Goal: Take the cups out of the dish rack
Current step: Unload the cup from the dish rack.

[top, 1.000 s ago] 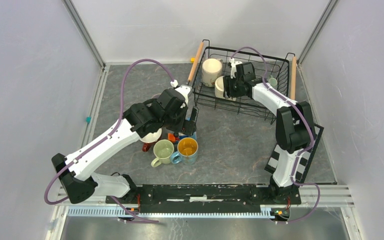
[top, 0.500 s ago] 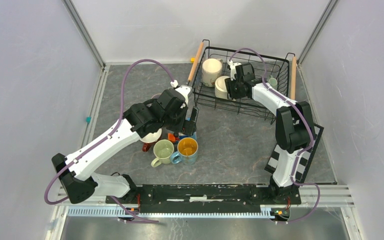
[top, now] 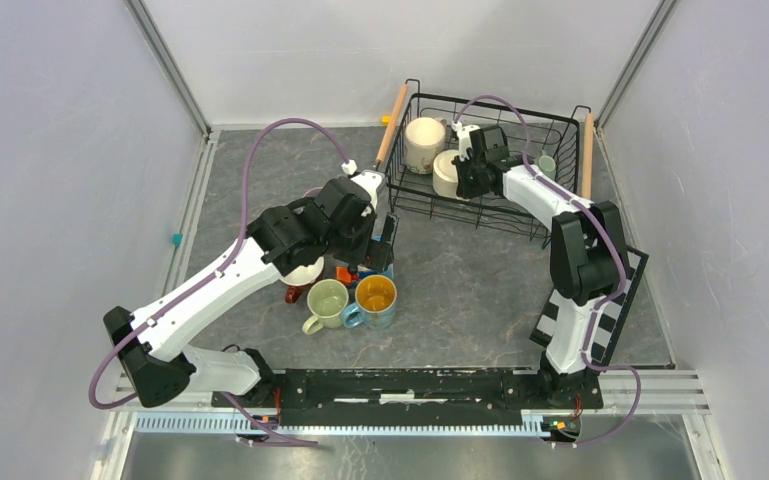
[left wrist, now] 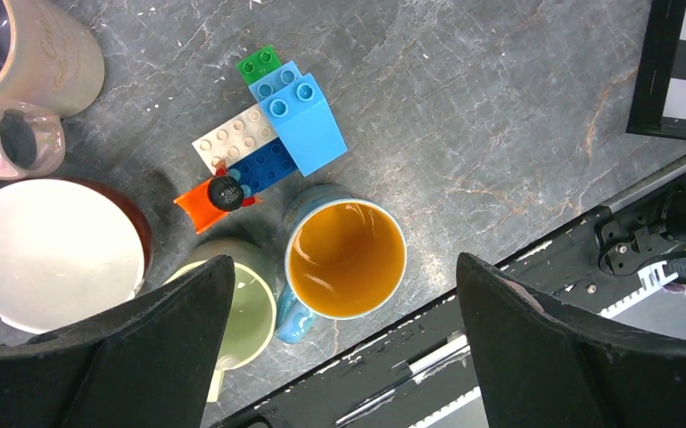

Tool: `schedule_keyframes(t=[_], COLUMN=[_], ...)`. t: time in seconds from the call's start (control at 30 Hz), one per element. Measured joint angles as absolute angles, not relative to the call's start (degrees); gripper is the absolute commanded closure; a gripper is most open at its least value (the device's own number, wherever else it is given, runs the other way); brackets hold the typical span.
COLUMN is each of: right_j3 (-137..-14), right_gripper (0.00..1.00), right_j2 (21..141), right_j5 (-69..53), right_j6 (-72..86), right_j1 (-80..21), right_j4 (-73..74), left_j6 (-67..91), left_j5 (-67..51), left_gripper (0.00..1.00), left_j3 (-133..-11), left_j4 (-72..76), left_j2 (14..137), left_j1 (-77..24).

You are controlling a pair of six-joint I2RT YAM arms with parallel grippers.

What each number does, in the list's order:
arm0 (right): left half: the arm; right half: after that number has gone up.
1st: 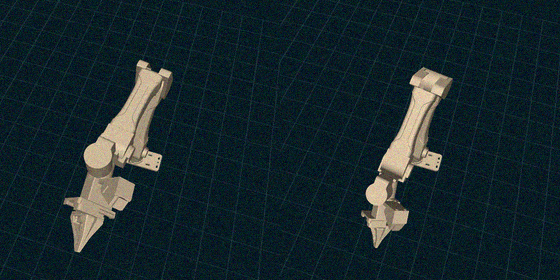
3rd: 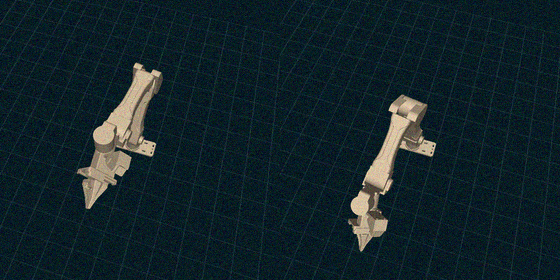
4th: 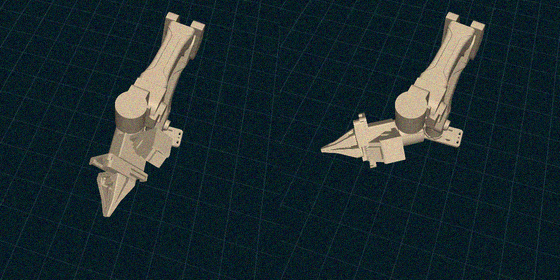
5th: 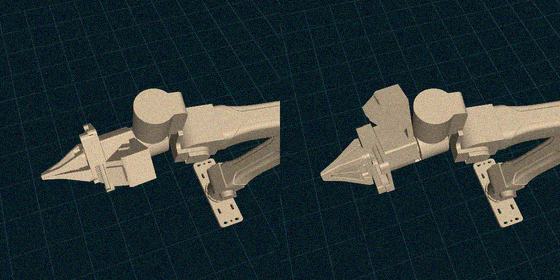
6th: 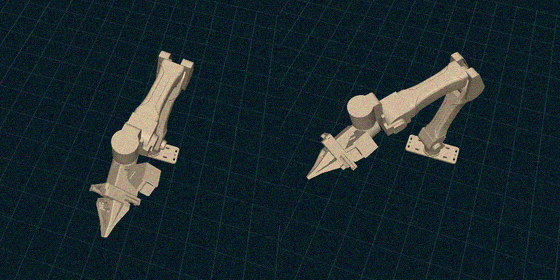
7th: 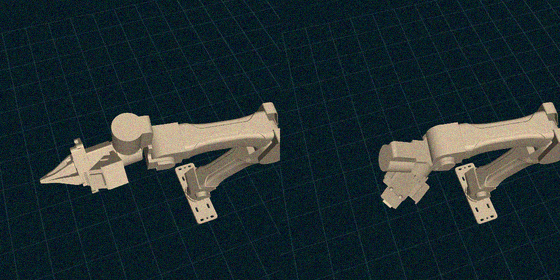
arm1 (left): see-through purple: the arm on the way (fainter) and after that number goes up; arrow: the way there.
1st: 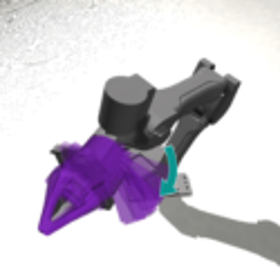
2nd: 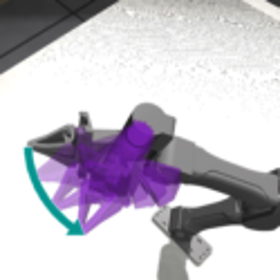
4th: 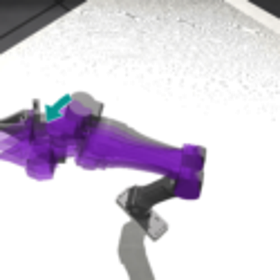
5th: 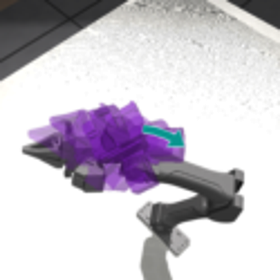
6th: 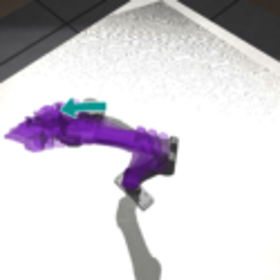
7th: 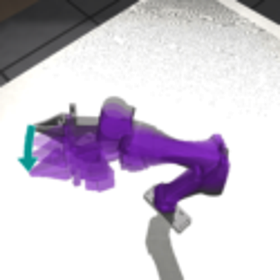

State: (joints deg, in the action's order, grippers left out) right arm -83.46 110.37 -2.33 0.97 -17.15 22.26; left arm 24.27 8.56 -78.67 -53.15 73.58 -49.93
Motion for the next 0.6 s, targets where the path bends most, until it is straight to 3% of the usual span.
schedule_keyframes(t=[0.6], right_j3=[-83.6], right_gripper=[1.00], right_j2=[105.7], right_j5=[5.5], right_j6=[4.6], right_j1=[-16.8], right_j4=[30.5], left_j6=[26.2], left_j5=[5.7], left_gripper=[0.00], left_j3=[-80.8], left_j4=[-48.8], left_j2=[75.4], left_j1=[-49.2])
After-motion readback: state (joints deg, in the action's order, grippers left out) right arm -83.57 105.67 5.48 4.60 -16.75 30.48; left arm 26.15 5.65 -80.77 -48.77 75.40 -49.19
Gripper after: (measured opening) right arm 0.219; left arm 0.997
